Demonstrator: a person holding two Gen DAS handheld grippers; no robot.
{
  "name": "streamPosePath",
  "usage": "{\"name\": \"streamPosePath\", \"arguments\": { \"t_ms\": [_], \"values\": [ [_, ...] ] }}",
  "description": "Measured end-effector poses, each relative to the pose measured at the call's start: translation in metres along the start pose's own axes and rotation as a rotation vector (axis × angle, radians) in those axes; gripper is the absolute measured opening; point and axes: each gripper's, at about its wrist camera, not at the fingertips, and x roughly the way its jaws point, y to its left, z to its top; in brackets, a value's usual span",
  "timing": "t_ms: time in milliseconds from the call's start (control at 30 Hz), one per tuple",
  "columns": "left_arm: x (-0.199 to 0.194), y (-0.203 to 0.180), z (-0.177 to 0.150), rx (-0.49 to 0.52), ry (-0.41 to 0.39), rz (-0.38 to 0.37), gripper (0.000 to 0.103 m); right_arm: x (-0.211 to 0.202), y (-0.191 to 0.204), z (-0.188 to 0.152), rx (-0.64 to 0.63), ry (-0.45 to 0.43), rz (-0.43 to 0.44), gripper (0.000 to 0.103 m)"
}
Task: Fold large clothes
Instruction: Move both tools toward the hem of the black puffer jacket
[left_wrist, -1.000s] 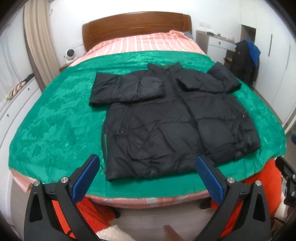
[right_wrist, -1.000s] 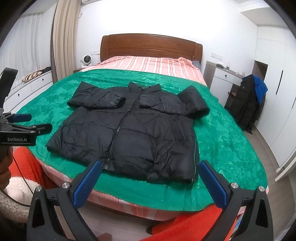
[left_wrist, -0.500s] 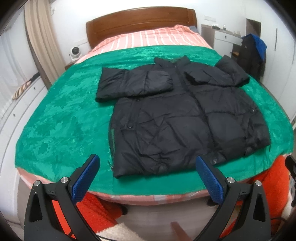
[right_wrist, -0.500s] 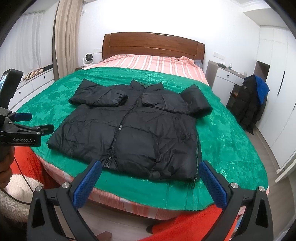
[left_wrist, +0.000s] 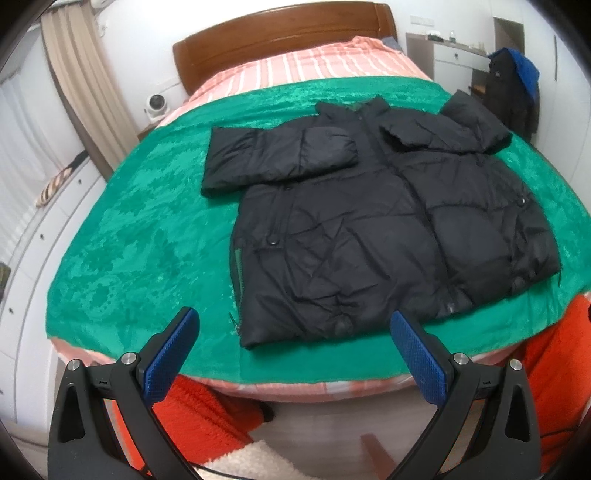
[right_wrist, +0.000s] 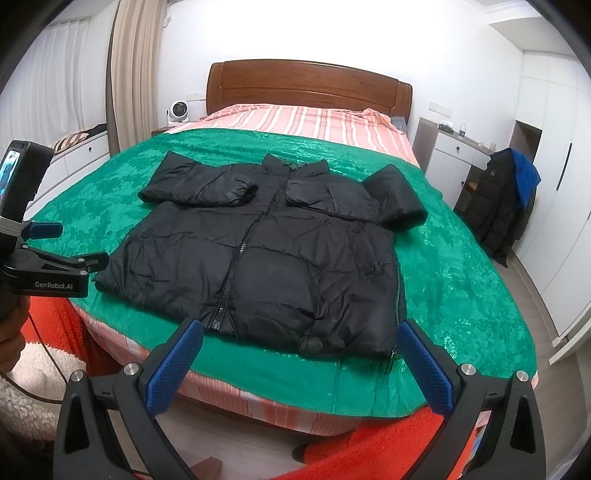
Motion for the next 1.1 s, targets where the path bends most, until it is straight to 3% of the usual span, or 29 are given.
{"name": "streamPosePath", "arguments": {
  "t_ms": [167,533,767,1100],
  "values": [
    [0.003,0.0,-0.001,-0.002,0.015,-0.002,0.103,0.003,-0.001,0.0,-0.004,0.021,-0.025,0.103],
    [0.02,0.007,-0.008,-0.053,0.094,-0.05,0.103,0.031,-0.035,0.002,-0.018,0.187,-0.229,0.103],
    [0.027,0.005,-0.01,-0.053,0.119,-0.051,0.103,0.046,-0.053,-0.009,0.013,0.27,-0.261,0.103],
    [0.037,0.007,-0.014,-0.062,0.15,-0.052,0.103,0.053,-0.054,-0.014,0.025,0.306,-0.26,0.103]
  ]
}}
